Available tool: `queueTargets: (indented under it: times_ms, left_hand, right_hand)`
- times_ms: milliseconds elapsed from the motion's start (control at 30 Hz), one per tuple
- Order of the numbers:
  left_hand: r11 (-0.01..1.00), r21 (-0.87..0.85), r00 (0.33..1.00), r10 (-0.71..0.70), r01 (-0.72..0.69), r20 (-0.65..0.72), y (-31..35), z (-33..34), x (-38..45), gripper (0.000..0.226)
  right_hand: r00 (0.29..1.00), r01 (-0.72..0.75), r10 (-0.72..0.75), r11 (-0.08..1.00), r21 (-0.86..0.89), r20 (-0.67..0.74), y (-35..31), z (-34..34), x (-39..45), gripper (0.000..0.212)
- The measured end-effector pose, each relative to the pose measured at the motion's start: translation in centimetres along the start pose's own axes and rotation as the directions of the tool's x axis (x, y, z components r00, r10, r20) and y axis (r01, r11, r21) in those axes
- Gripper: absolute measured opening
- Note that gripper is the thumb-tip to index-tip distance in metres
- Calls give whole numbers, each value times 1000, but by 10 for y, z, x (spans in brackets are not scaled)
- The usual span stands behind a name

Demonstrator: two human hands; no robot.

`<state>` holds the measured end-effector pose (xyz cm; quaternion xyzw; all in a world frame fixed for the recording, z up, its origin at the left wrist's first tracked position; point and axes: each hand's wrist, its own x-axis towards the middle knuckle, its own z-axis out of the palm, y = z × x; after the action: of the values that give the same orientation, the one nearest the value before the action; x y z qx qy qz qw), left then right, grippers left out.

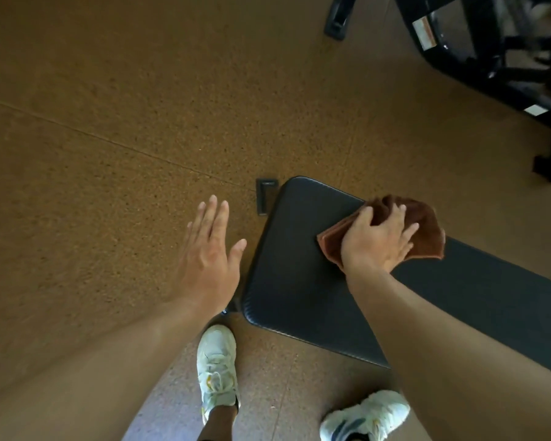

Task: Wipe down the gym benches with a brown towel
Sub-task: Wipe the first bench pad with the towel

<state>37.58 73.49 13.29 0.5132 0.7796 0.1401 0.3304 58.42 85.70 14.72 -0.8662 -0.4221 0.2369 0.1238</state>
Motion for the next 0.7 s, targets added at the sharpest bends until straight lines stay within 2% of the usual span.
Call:
queueTargets:
  times_ms: [33, 67, 100, 167, 200, 267, 367, 467, 533, 700]
  left_hand:
    - [1000, -18, 1000, -13, 12, -4, -1, 1, -4, 70]
    - [999, -29, 1000, -18, 17, -7, -1, 2, -7, 70]
    - [999, -28, 1000, -18, 18, -12, 0, 1, -9, 69]
    - [1000, -13, 999, -24, 24, -28, 4, -4, -12, 67]
    - [1000, -3, 999, -26, 26, -35, 9, -7, -13, 66]
    - [999, 52, 999, 3, -1, -38, 20, -13, -17, 63]
    - [987, 140, 996, 80, -83, 26, 47, -10, -25, 61]
    - [980, 156, 990, 108, -120, 88, 87, 14, -33, 60]
    - [971, 178, 980, 136, -161, 144, 120, 40, -40, 60]
    - [956, 178, 949, 185, -234, 257, 203, 111, -65, 59]
  right_hand:
    - [997, 70, -70, 998, 12, 44, -11, 12, -14, 58]
    - [973, 209, -207, 978, -6, 106, -18, 24, -30, 57]
    - [906, 396, -384, 917, -37, 180, -17, 36, -48, 57]
    - [662, 732, -671, 675, -94, 334, 1, 48, -84, 59]
    - [544, 828, -741, 551, -108, 393, 18, 48, -96, 60]
    - [386, 915, -790, 393, -91, 476, 50, 38, -105, 59]
    - [262, 960, -797, 271, -65, 543, 94, 20, -100, 59]
    - [191, 980, -786, 190, -65, 588, 140, -4, -81, 63]
    - [186, 981, -763, 178, -75, 619, 171, -27, -61, 64]
    - [354, 932, -748, 331, -146, 562, 243, -89, 5, 65]
